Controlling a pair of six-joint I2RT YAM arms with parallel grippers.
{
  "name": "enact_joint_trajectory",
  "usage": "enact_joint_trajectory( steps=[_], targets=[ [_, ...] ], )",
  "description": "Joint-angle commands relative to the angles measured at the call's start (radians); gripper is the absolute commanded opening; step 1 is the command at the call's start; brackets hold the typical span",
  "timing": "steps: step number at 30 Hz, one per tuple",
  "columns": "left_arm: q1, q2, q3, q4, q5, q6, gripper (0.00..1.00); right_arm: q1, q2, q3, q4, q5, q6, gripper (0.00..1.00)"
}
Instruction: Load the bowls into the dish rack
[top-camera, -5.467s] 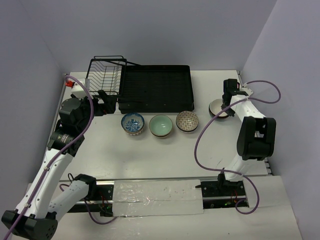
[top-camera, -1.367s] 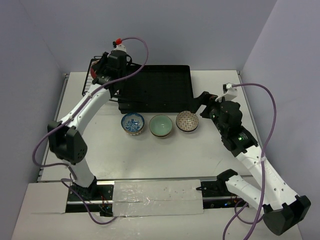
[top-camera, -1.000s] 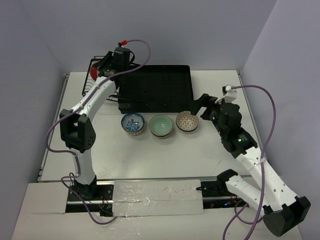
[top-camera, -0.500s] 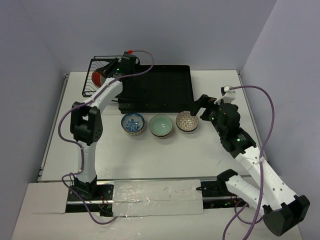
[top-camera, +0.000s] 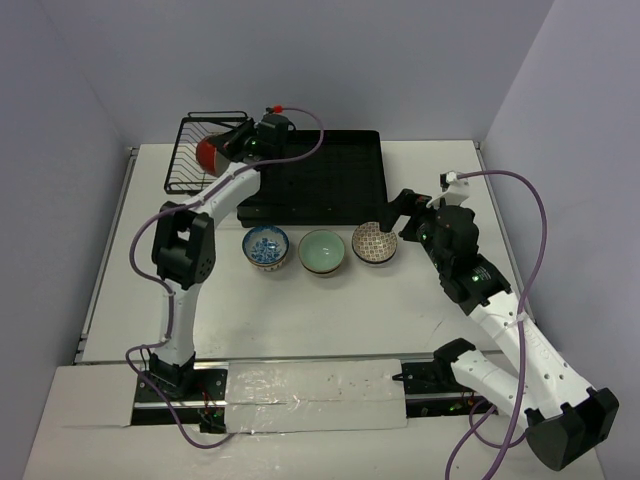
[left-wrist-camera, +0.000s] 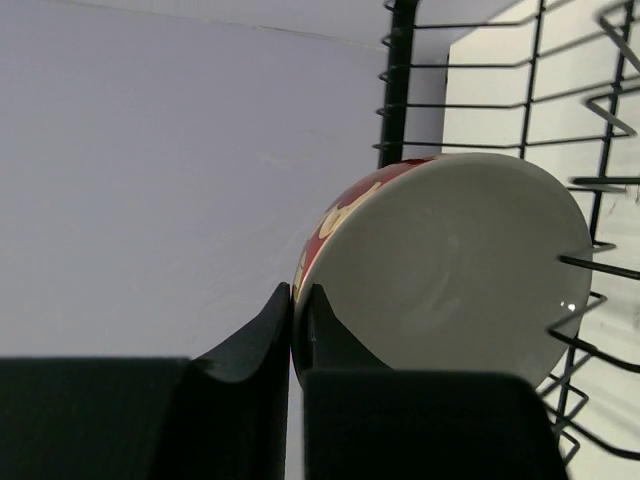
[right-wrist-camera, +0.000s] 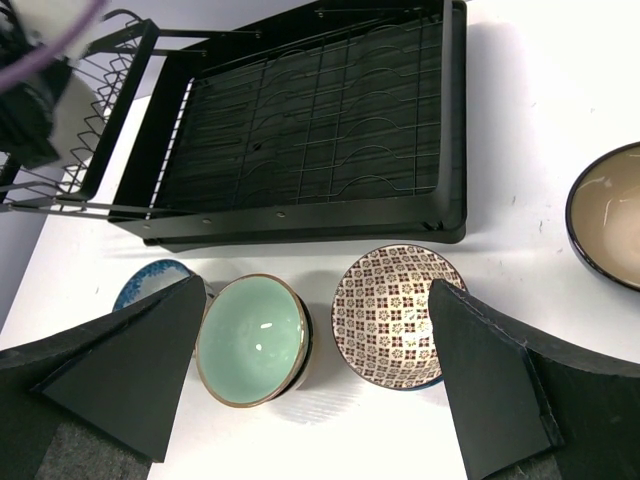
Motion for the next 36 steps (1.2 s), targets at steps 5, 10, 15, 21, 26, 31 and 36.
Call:
enact_joint_trajectory(
  steps=[5, 10, 15, 21, 26, 31, 36],
  targets=[
    [-0.024, 0.012, 0.0, 0.077, -0.044, 0.03, 0.13, 0.004, -0.006, -0.008, 0.043, -0.007, -0.011, 1.0],
    [-0.037, 0.017, 0.03, -0.005, -0.007, -0.071, 0.18, 0.004, -0.011, -0.009, 0.041, -0.001, -0.014, 1.0],
    [-0.052, 0.03, 0.063, -0.082, 0.028, -0.154, 0.25, 0.004, -0.012, -0.011, 0.041, -0.003, -0.013, 1.0],
    [-0.074, 0.046, 0.083, -0.128, 0.048, -0.218, 0.32, 0.004, -0.015, -0.009, 0.039, -0.006, -0.014, 1.0],
    [-0.072, 0.044, 0.136, -0.211, 0.082, -0.348, 0.37, 0.004, -0.017, -0.006, 0.039, -0.006, -0.014, 1.0],
    [-0.025, -0.032, 0.319, -0.472, 0.244, -0.7, 0.51, 0.004, -0.014, -0.011, 0.041, -0.015, -0.017, 1.0],
    [0.058, -0.266, 0.17, -0.432, 0.536, -0.986, 0.7, 0.004, -0.018, -0.012, 0.039, -0.018, -0.02, 1.0]
  ],
)
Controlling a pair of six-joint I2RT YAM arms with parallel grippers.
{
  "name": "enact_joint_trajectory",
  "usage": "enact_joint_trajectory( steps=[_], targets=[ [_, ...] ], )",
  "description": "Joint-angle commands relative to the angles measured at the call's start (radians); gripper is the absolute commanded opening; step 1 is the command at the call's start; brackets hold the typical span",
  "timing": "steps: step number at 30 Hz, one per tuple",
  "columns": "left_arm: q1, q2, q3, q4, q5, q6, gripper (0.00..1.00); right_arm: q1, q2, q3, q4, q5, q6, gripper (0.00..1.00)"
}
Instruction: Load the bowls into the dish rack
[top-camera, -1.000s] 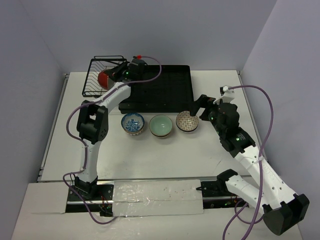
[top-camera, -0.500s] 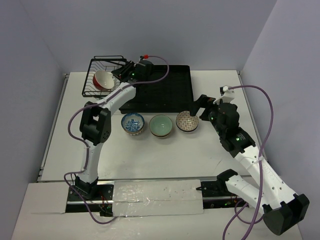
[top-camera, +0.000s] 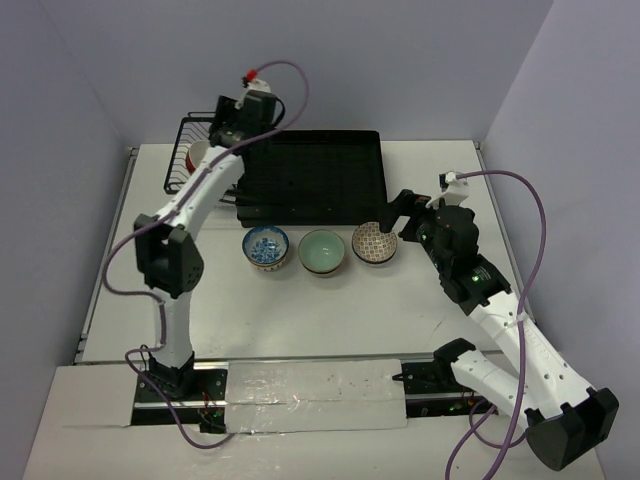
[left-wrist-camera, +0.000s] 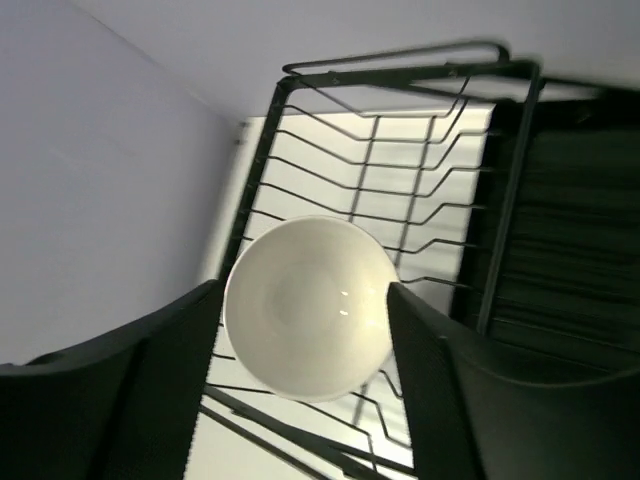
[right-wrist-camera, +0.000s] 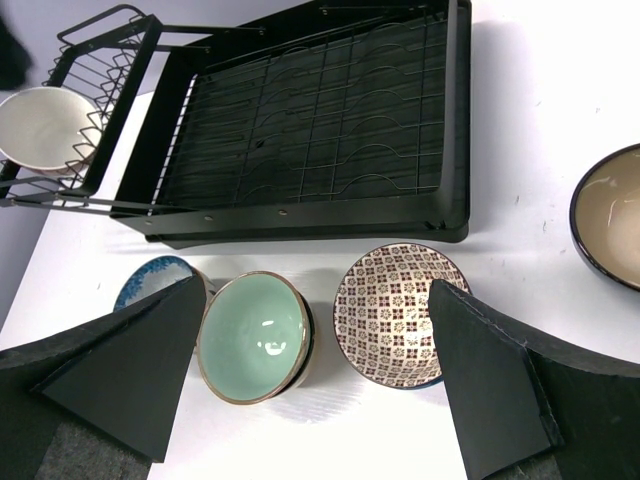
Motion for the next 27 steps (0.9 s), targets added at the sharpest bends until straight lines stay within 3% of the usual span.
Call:
enact_joint_trajectory(
  steps=[1, 3, 7, 15, 19, 27],
  targets=[
    [0.084, -0.23, -0.093, -0.015, 0.287, -0.364, 0.73, 0.003, -0.02, -0.01, 0.038, -0.006, -0.018, 1.0],
    [0.171, -0.313, -0.158, 0.003, 0.477, -0.443, 0.8, 0.003, -0.021, -0.013, 0.038, -0.008, -0.019, 1.0],
    [0.279, -0.407, -0.31, 0.107, 0.675, -0.549, 0.86, 0.003, -0.021, -0.017, 0.039, -0.014, -0.019, 1.0],
    [0.418, -0.406, -0.442, 0.189, 0.925, -0.658, 0.92, 0.003, -0.014, -0.016, 0.045, -0.023, -0.018, 1.0],
    [0.422, -0.373, -0.451, 0.196, 0.95, -0.672, 0.91, 0.003, -0.007, -0.016, 0.047, -0.031, -0.018, 1.0],
    [0.425, -0.369, -0.525, 0.268, 0.851, -0.665, 0.91, 0.003, -0.013, -0.022, 0.045, -0.026, -0.024, 1.0]
  ],
)
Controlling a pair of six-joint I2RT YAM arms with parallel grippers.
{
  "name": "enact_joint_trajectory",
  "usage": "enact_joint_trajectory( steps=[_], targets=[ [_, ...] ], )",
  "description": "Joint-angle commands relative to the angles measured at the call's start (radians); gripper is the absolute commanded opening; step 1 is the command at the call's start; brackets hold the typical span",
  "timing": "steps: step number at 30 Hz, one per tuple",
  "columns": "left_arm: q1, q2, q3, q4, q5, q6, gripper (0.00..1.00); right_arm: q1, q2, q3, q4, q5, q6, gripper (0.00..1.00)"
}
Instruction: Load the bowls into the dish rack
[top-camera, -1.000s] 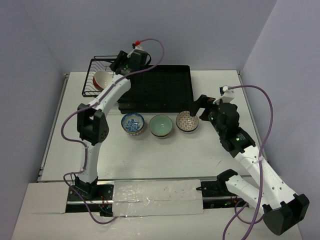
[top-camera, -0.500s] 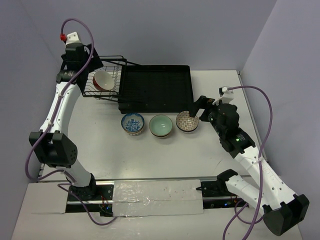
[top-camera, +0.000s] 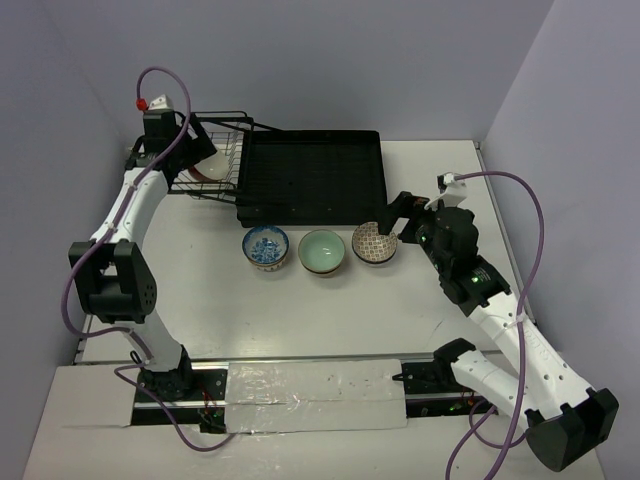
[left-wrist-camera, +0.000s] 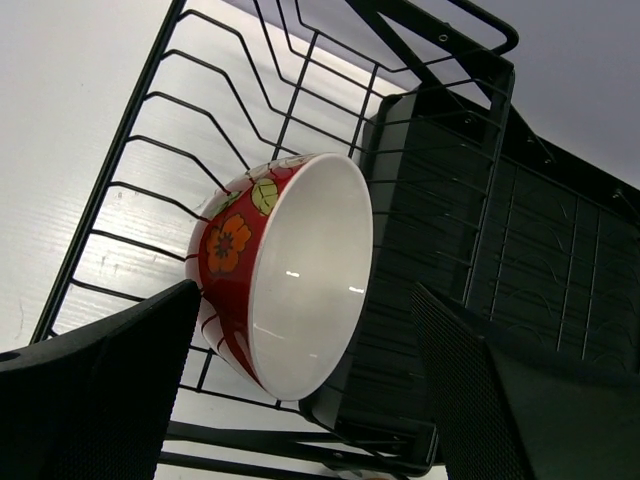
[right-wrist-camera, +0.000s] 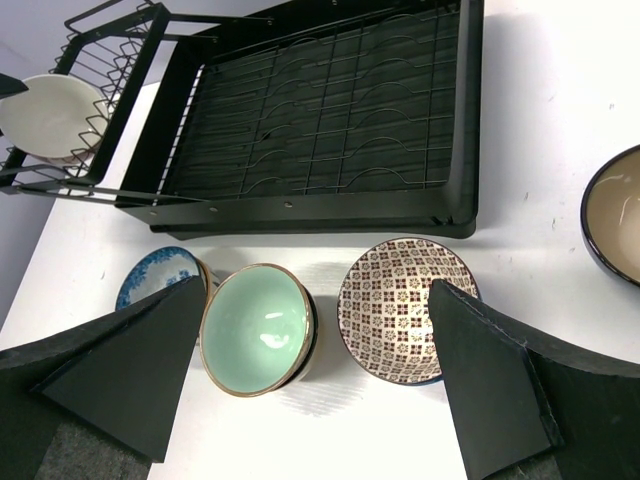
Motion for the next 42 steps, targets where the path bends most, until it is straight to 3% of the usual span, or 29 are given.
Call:
enact_joint_trajectory(
  steps=[1, 12, 24, 42],
  targets=[
    [0.003, -0.009, 0.0, 0.077, -0.021, -0.008, 0.91, 0.004, -0.007, -0.009, 0.035, 0.001, -0.02, 1.0],
    [0.005, 0.063, 0.038, 0.05, 0.0, -0.007, 0.9, 0.004, -0.001, -0.009, 0.038, -0.007, -0.02, 1.0],
    [-0.012, 0.046, 0.049, 0.076, 0.094, -0.016, 0.79, 0.004, 0.003, -0.003, 0.036, -0.004, -0.02, 1.0],
    [-0.093, 0.122, 0.165, 0.05, 0.077, -0.014, 0.79, 0.004, 0.008, 0.008, 0.032, -0.007, -0.022, 1.0]
  ],
)
